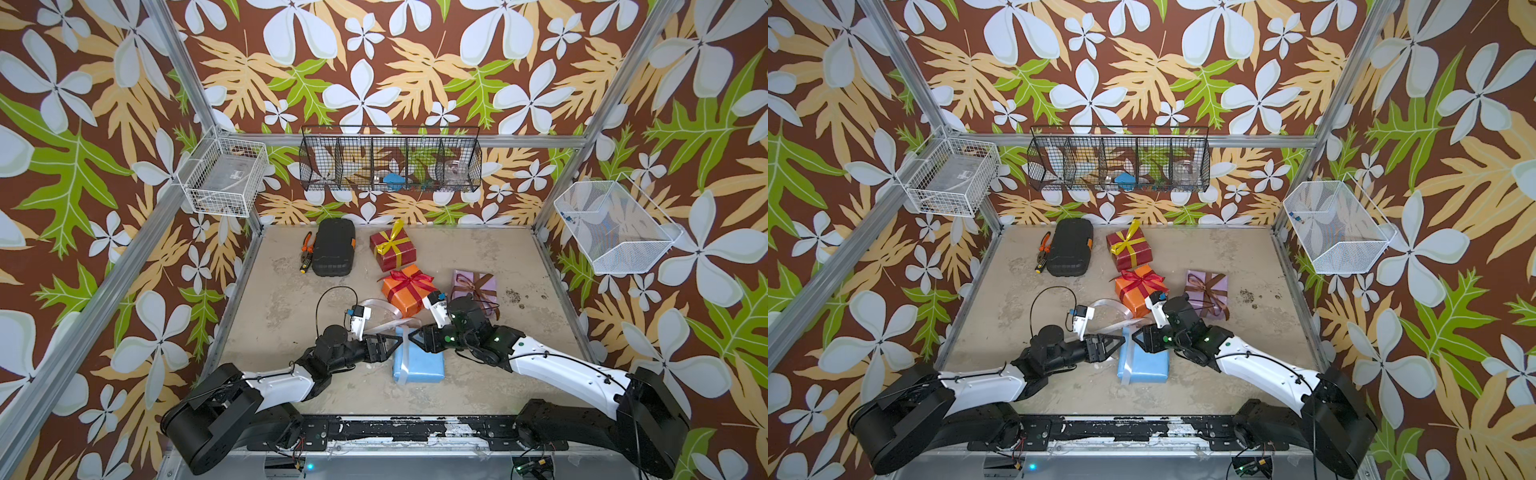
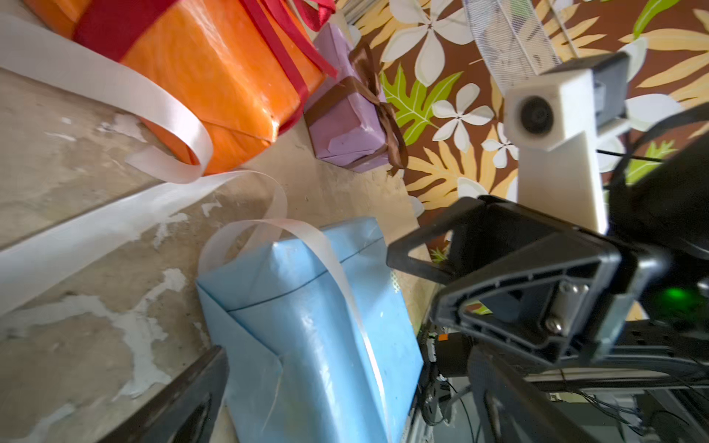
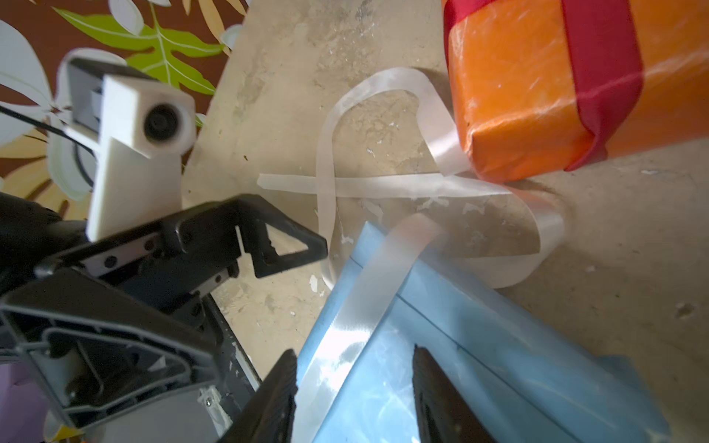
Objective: Untie the ribbon bows on the gift boxes
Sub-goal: Pull the ribbon from the gift box.
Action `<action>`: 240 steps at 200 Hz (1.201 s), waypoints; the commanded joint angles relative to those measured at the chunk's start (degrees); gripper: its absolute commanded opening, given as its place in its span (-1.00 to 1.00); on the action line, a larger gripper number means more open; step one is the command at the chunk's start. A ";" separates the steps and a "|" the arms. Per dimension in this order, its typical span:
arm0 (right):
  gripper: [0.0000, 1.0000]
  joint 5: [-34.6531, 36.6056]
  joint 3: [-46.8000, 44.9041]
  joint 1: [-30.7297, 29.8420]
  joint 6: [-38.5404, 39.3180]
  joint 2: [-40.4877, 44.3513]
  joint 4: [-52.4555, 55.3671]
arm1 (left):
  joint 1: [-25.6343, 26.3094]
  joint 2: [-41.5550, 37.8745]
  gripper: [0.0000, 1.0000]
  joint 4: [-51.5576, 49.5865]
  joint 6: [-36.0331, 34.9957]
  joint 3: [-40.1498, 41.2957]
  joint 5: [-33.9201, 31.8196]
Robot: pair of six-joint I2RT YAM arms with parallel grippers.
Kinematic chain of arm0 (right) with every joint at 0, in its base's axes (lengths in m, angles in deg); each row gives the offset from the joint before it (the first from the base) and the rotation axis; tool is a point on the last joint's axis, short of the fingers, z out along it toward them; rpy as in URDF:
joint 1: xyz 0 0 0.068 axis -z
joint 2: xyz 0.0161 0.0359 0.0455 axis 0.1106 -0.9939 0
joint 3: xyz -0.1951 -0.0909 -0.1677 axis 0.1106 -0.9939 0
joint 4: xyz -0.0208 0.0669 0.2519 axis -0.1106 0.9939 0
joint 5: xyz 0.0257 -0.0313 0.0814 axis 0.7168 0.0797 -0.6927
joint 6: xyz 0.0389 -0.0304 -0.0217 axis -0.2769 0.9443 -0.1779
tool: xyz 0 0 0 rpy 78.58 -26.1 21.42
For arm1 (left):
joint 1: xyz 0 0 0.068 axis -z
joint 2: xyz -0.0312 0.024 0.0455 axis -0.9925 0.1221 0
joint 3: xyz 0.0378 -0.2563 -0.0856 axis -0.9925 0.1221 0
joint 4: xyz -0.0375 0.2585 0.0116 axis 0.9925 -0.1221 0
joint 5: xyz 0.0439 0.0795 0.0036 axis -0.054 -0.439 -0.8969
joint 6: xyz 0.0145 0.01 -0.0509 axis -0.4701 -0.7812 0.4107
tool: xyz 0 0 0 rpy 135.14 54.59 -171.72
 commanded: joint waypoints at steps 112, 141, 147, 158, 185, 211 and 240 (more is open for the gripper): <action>0.05 24.05 14.03 -12.46 -3.12 -15.17 20.57 | -0.56 -0.63 0.99 -7.11 -6.10 0.00 -5.94; -0.05 26.98 16.04 -12.90 -2.60 -16.75 24.37 | -0.75 -0.81 0.99 -7.16 -6.68 0.08 -5.94; -0.07 27.63 16.69 -12.98 -2.38 -17.21 25.55 | -0.75 -0.83 0.99 -7.26 -6.83 0.16 -5.94; -0.10 28.95 17.46 -13.27 -1.97 -17.90 27.75 | -0.84 -0.81 0.99 -7.16 -6.91 0.21 -6.03; -0.49 31.58 18.04 -13.52 -1.67 -19.02 30.77 | -0.84 -0.63 0.99 -7.00 -6.99 0.59 -6.21; -0.71 30.36 16.44 -13.59 -1.78 -16.80 29.82 | -0.91 -0.62 0.99 -7.67 -7.19 0.45 -6.03; -0.94 25.77 13.07 -12.62 -1.60 -14.24 25.22 | -0.93 -1.44 0.99 -8.74 -7.19 0.32 -6.39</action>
